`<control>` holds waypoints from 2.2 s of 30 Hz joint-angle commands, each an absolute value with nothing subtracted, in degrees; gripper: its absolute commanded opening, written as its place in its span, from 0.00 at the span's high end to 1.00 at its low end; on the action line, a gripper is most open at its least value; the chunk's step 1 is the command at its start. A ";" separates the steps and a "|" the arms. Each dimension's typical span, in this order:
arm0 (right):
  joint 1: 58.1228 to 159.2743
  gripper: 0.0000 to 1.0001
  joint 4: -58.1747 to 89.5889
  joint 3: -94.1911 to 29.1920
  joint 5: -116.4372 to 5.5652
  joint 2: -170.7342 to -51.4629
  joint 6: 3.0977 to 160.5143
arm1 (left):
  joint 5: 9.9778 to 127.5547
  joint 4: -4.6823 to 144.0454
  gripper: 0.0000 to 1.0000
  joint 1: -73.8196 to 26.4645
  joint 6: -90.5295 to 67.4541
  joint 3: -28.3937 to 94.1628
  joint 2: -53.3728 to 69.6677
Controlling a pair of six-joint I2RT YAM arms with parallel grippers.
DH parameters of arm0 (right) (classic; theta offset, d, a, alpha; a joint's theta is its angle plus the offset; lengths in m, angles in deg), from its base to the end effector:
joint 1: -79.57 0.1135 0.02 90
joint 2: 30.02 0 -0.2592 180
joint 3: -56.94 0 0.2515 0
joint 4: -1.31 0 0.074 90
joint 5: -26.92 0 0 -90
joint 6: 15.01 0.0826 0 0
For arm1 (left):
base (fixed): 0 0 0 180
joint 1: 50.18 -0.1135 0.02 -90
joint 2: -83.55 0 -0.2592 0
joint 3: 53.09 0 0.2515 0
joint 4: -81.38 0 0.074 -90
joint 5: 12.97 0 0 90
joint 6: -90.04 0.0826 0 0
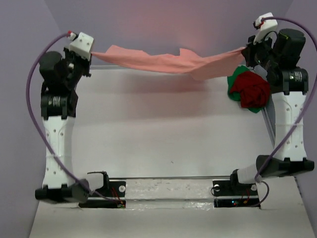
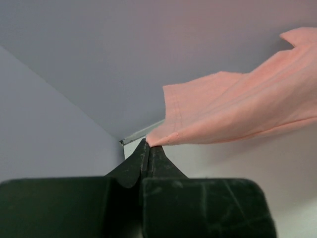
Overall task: Fold and stack the t-shirts
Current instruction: Flatten out the tshirt
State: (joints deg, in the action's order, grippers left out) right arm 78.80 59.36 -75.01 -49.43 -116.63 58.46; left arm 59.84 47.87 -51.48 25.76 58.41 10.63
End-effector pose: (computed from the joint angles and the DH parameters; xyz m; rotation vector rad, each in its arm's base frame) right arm 0.3322 0.0150 0.5172 -0.4123 1.7380 -0.0034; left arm 0.2933 -0.0178 0.5316 0.5476 1.3839 0.1590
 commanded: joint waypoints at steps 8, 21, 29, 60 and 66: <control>78.43 0.00 72.77 -41.26 -46.98 -84.97 56.18 | 46.18 33.58 0.10 -56.67 38.88 28.40 45.65; 78.43 0.00 67.24 -48.37 -50.96 -98.20 57.94 | 39.23 40.04 0.01 -58.61 33.02 37.45 31.81; 78.43 0.92 64.59 -40.89 -37.07 -110.24 56.10 | 35.98 45.62 0.01 -54.84 28.16 26.46 17.50; 81.68 1.00 74.52 -70.76 -35.74 -156.39 53.55 | 64.19 32.80 1.00 -44.38 27.73 51.92 -28.83; 82.30 1.00 76.71 -74.45 -36.80 -160.79 53.11 | 64.54 28.21 1.00 -43.85 27.90 56.95 -35.09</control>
